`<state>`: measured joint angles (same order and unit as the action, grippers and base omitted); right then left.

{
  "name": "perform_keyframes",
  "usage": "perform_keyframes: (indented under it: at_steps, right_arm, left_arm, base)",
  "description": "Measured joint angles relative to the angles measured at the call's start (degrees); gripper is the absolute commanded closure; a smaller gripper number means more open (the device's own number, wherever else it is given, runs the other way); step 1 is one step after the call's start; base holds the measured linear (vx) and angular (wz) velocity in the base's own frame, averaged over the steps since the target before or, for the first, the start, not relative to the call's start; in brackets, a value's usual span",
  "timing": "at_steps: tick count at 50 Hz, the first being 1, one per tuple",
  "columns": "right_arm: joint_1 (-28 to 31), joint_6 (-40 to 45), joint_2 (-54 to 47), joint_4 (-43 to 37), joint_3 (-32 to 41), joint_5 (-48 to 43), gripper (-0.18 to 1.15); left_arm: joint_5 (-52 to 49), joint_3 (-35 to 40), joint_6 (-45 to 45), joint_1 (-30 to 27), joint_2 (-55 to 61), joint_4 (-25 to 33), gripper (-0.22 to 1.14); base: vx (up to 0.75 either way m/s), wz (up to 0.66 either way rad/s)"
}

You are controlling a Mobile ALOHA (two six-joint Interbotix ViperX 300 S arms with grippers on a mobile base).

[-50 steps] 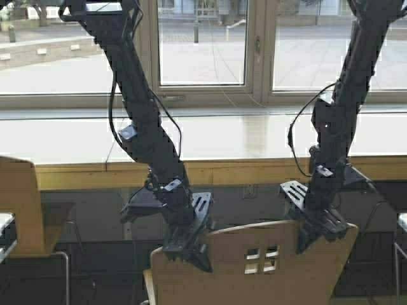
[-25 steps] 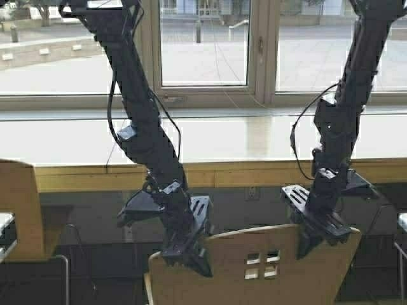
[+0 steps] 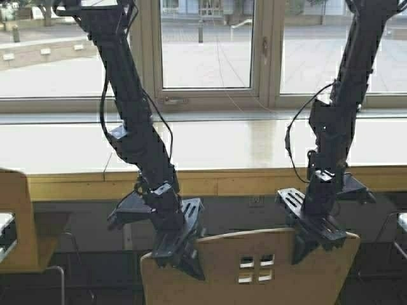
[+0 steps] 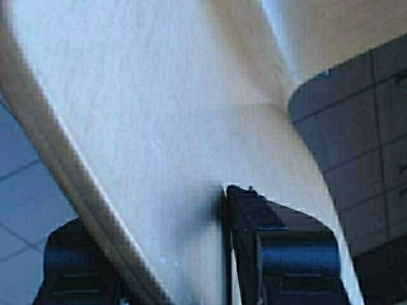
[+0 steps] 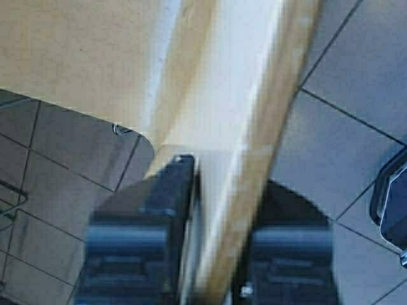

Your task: Push the chairs under the table

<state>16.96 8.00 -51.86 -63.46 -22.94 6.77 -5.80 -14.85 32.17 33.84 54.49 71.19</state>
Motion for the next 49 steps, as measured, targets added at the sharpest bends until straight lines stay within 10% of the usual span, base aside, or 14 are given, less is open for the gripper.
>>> perform_keyframes:
  at_steps: [49]
  right_arm:
    - [2.46, 0.97, -0.88, -0.44, 0.35, 1.32, 0.93]
  left_arm:
    - [1.23, -3.25, -0.97, -2.55, -1.23, 0.00, 0.89]
  base:
    - [0.23, -0.01]
